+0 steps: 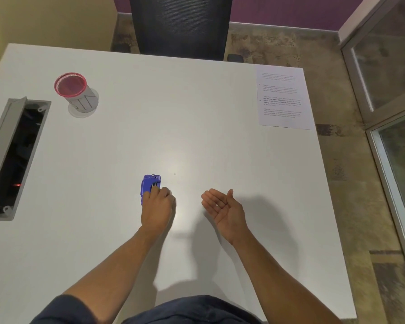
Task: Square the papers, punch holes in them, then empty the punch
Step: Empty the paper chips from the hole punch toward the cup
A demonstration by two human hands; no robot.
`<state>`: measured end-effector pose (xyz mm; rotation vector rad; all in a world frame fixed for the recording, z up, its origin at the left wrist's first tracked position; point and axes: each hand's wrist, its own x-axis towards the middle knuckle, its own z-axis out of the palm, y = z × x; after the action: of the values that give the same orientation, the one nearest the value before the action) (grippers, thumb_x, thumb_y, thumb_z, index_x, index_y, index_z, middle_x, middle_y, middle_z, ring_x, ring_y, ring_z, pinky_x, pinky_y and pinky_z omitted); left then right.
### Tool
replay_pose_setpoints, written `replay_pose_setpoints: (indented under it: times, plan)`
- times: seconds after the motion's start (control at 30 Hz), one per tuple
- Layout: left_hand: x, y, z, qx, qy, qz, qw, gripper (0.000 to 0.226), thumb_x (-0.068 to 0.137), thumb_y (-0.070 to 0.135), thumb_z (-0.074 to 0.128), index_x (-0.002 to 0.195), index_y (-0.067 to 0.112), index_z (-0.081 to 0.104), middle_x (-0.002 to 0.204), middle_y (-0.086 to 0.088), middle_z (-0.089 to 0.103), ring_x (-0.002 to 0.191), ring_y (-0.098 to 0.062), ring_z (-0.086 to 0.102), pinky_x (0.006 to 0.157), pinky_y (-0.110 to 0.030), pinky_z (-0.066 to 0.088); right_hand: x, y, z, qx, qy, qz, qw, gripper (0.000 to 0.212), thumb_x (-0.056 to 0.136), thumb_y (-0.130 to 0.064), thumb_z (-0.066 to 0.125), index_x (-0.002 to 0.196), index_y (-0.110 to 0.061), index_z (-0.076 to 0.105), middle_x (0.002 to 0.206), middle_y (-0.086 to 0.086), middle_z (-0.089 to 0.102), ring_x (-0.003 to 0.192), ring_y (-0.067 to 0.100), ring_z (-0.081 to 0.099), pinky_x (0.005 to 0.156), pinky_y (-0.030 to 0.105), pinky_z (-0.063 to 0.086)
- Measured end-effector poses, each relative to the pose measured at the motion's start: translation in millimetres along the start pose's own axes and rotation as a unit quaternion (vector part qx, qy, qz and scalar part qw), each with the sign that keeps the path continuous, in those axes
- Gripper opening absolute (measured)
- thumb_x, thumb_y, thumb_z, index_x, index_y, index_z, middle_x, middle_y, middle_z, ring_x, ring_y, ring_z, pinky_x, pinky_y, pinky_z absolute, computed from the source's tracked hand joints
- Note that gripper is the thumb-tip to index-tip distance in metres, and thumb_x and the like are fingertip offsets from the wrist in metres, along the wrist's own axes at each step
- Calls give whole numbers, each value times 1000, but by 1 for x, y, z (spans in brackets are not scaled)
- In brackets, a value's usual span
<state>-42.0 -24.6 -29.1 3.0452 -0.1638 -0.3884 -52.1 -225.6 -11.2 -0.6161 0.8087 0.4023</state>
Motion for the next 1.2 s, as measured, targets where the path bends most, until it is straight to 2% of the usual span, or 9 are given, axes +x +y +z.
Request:
replay_pose_setpoints:
  times: [0.17, 0.37, 0.6, 0.7, 0.8, 0.93, 1.07, 1.13, 1.2]
  plan:
    - [-3, 5, -7, 30, 21, 12, 999, 12, 70, -8, 65, 71, 3, 69, 77, -12, 67, 73, -33, 59, 65, -42, 47, 0, 0, 0, -5, 1, -2, 1000, 55, 101, -39, 42, 114, 10, 62, 109, 24, 71, 105, 33, 69, 90, 41, 57]
    - [-3, 5, -4, 90, 34, 55, 994, 18, 57, -8, 68, 71, 4, 65, 69, -11, 60, 63, -29, 55, 57, -37, 43, -1, -1, -1, -7, -2, -6, 1000, 54, 101, -38, 42, 115, 10, 62, 109, 24, 71, 106, 34, 69, 89, 41, 58]
    - [1, 6, 3, 98, 38, 54, 993, 13, 59, -4, 65, 70, 3, 60, 68, -12, 56, 62, -28, 51, 57, -36, 40, 2, -1, -5, -1, -8, -9, 1000, 54, 101, -39, 42, 114, 9, 63, 113, 25, 70, 108, 35, 68, 86, 40, 59]
    - [0, 9, 1, 2, 22, -20, 1000, 4, 70, -1, 58, 70, 3, 57, 70, -13, 54, 67, -30, 49, 62, -40, 37, 4, 0, -8, 6, -5, -10, 1000, 53, 100, -38, 45, 111, 10, 64, 113, 26, 69, 107, 36, 68, 83, 40, 60]
    - [2, 12, -7, -138, 8, -71, 988, 11, 76, 7, 51, 68, 10, 58, 71, -7, 56, 70, -31, 50, 62, -37, 35, 5, 3, -10, 10, -5, -7, 1000, 53, 100, -38, 45, 113, 10, 63, 114, 26, 69, 108, 36, 68, 83, 39, 60]
    - [-4, 29, -27, -409, 40, -83, 908, 21, 72, 11, 39, 56, 15, 51, 56, 6, 52, 56, -13, 50, 53, -28, 34, 4, 7, -6, 5, -5, -1, 1000, 52, 101, -38, 44, 113, 9, 63, 114, 25, 69, 108, 35, 68, 84, 39, 60]
    - [-14, 52, -28, -454, 6, -54, 890, 16, 93, 7, 46, 83, 13, 58, 90, 3, 54, 91, -19, 45, 80, -31, 37, -2, 9, 2, -29, -1, 0, 1000, 52, 102, -40, 40, 112, 5, 63, 115, 23, 69, 106, 30, 69, 84, 35, 59]
    - [-17, 66, -35, -462, 4, -26, 886, 27, 94, 11, 48, 76, 30, 56, 84, 10, 54, 89, -14, 44, 78, -27, 34, -3, 10, 4, -61, 7, -5, 998, 55, 103, -40, 35, 120, 5, 61, 120, 22, 66, 107, 27, 68, 89, 33, 55]
    - [-19, 79, -43, -442, 11, 25, 897, 35, 88, 13, 46, 59, 32, 54, 69, 13, 58, 75, -12, 49, 73, -30, 37, -4, 11, 5, -83, 3, -5, 997, 61, 104, -41, 30, 129, 10, 53, 123, 26, 62, 114, 33, 61, 104, 40, 46]
